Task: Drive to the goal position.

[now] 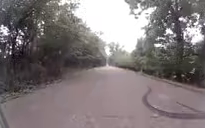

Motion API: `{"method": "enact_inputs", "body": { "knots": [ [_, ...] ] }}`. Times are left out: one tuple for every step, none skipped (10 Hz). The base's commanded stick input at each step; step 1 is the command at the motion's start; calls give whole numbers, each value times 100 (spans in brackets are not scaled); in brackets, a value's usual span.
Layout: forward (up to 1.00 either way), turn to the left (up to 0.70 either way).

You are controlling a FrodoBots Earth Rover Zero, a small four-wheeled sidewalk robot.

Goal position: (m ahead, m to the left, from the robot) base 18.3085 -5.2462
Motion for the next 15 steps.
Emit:
{"method": "enact_inputs", "body": {
  "knots": [
    [70, 0],
    [70, 0],
    [70, 0],
    [70, 0],
    [70, 0],
    [70, 0],
    [70, 0],
    [70, 0],
    [70, 0],
    [70, 0],
    [70, 0],
    [70, 0],
    [70, 0],
    [70, 0],
    [70, 0]
  ]
}}
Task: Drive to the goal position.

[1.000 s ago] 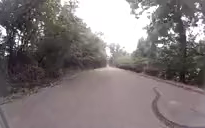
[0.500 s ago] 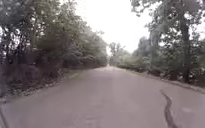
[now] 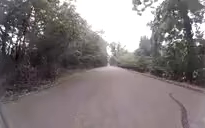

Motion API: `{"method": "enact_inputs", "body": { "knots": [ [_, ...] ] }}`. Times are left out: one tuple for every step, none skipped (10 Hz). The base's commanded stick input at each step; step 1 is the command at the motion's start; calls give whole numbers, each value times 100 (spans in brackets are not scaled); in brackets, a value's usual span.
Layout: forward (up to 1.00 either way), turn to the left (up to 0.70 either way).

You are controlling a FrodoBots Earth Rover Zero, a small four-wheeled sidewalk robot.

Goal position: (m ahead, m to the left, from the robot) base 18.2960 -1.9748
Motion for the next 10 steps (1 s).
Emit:
{"method": "enact_inputs", "body": {
  "knots": [
    [70, 0],
    [70, -2],
    [70, -2],
    [70, -1],
    [70, -1],
    [70, 0],
    [70, 0],
    [70, 0],
    [70, 0],
    [70, 0]
  ]
}}
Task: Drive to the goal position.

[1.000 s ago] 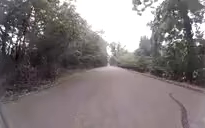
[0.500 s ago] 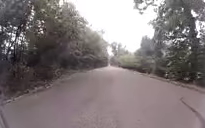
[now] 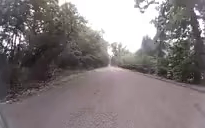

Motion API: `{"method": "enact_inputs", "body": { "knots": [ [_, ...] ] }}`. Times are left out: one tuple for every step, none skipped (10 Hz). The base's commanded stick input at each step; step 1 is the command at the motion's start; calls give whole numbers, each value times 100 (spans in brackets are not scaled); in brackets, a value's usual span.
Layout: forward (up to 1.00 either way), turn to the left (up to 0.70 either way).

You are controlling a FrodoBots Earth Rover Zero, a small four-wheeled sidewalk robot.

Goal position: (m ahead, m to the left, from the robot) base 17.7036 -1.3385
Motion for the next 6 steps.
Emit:
{"method": "enact_inputs", "body": {
  "knots": [
    [70, 0],
    [70, 0],
    [70, 0],
    [70, 0],
    [70, 0],
    [70, 0]
  ]
}}
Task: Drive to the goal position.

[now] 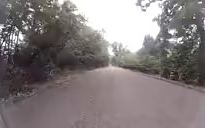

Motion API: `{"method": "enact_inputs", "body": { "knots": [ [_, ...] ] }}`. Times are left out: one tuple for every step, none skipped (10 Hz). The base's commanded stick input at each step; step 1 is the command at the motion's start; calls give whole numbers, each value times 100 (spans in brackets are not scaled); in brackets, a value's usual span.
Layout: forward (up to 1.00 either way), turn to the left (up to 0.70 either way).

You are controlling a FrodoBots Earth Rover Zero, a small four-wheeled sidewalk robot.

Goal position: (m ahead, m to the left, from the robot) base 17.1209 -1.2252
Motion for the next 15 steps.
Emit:
{"method": "enact_inputs", "body": {
  "knots": [
    [70, 0],
    [70, 0],
    [70, 0],
    [70, 0],
    [70, 0],
    [70, 0],
    [70, 0],
    [70, 0],
    [70, 0],
    [70, 0],
    [70, 0],
    [70, 0],
    [70, 0],
    [70, 0],
    [70, 0]
  ]
}}
